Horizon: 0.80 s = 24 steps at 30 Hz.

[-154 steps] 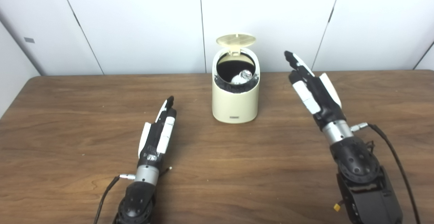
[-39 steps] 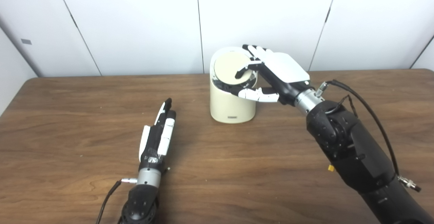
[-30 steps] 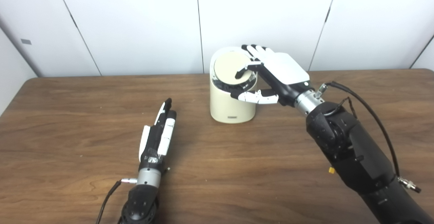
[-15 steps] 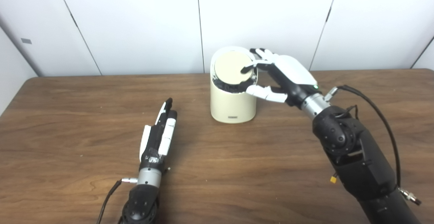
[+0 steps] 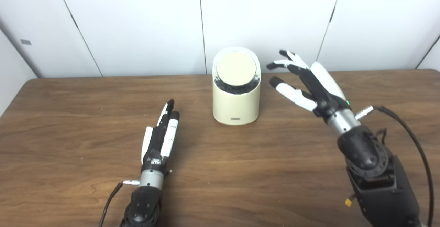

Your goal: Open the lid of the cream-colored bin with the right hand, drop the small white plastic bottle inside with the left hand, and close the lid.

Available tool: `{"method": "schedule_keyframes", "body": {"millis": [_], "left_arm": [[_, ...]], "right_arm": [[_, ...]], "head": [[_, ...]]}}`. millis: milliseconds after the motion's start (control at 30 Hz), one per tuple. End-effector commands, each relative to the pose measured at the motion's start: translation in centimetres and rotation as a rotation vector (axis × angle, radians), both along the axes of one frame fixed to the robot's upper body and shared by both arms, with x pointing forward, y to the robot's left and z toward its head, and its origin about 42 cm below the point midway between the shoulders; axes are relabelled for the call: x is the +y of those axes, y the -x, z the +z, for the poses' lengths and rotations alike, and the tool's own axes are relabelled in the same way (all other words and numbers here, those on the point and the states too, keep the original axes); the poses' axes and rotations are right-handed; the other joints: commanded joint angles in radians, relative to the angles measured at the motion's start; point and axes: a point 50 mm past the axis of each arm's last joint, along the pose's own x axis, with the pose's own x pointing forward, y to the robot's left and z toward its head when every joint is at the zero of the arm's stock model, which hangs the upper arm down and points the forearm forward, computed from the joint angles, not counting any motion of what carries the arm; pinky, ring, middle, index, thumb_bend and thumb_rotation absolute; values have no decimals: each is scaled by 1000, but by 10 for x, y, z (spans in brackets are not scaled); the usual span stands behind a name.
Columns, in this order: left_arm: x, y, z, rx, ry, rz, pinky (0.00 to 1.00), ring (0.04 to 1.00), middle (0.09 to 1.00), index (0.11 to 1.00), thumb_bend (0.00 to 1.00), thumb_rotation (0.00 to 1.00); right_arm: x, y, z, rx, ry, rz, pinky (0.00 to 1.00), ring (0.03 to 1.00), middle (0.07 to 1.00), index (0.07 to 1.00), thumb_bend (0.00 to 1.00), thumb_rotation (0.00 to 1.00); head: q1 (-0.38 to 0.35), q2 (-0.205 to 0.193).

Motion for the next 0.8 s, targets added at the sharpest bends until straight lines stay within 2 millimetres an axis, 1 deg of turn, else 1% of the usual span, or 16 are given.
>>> {"method": "schedule_keyframes", "body": {"millis": [0, 100, 167, 233, 333, 400, 467, 500, 600, 767], "left_arm": [[4, 0, 8, -27, 1, 2, 994, 1000, 1000, 1000, 620, 976], [8, 3, 9, -36, 17, -5, 1000, 1000, 1000, 1000, 611, 965], [12, 6, 9, -41, 38, -3, 1000, 1000, 1000, 1000, 589, 962], [15, 11, 8, -49, 66, 1, 1000, 1000, 1000, 1000, 579, 950], [21, 18, 6, -73, 94, -4, 1000, 1000, 1000, 999, 582, 935], [26, 23, 6, -93, 102, -5, 1000, 1000, 1000, 1000, 582, 933], [30, 29, 4, -111, 109, -1, 1000, 1000, 1000, 999, 558, 934], [33, 32, 3, -115, 112, 1, 1000, 1000, 1000, 999, 540, 948], [39, 41, -1, -121, 130, 12, 1000, 1000, 1000, 1000, 556, 974], [54, 60, -7, -146, 134, 49, 1000, 1000, 1000, 1000, 573, 993]], "right_arm": [[-3, 4, 14, -68, -42, -5, 973, 996, 962, 842, 492, 999], [-14, 16, -1, -25, -70, -23, 943, 965, 952, 879, 527, 1000], [-21, 24, -13, -3, -96, -36, 943, 959, 951, 883, 530, 1000], [-24, 30, -25, 24, -206, -35, 954, 962, 957, 894, 524, 1000], [-24, 33, -39, 77, -401, -30, 992, 993, 977, 931, 544, 1000], [-23, 35, -47, 99, -484, -44, 999, 999, 980, 957, 561, 1000], [-21, 37, -60, 100, -550, -62, 1000, 1000, 987, 989, 583, 1000], [-20, 37, -67, 99, -577, -70, 1000, 1000, 995, 996, 610, 1000], [-17, 42, -82, 94, -609, -92, 1000, 1000, 1000, 1000, 643, 1000], [-13, 53, -87, 75, -605, -110, 1000, 1000, 1000, 1000, 648, 1000]], "head": [[1, 1], [5, 5], [5, 9], [9, 12], [11, 16], [12, 16], [10, 20], [8, 22], [8, 27], [9, 36]]}}
